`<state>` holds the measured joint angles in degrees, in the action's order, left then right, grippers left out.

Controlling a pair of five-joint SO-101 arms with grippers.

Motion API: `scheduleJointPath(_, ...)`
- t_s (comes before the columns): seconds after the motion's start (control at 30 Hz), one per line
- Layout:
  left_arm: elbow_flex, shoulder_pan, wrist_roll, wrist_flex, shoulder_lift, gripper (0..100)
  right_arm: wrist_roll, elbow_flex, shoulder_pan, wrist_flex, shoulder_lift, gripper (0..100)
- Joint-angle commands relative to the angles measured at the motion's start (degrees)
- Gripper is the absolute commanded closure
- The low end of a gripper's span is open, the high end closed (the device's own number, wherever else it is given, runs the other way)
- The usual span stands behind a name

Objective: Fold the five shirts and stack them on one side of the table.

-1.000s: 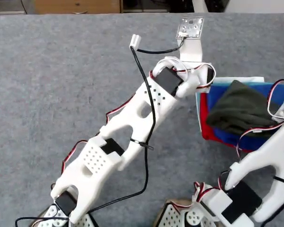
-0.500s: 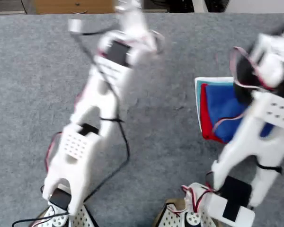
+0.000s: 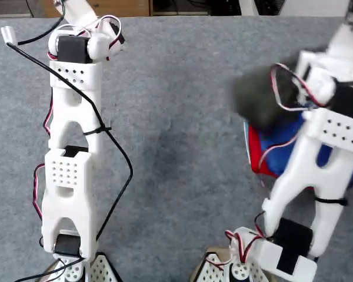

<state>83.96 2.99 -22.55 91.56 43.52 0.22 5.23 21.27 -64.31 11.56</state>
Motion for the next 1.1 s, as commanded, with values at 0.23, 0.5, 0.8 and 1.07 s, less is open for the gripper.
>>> scheduleJointPath(0.23,2.55,2.2,-0.26,-0.97,-3.65,93,4.48,0.04,-2.68,10.46,0.22,99.5)
scheduleJointPath(0.5,2.02,2.55,-0.35,-0.88,-3.47,93,3.34,8.92,-6.99,1.76,0.66,99.6)
scheduleJointPath(0.8,-2.2,-8.09,-4.31,2.2,-1.27,93,2.73,14.64,-15.69,-9.49,0.22,99.6)
scheduleJointPath(1.07,2.37,-37.1,-0.35,6.68,-0.84,93,-5.36,15.08,-45.76,-1.93,-2.42,99.6)
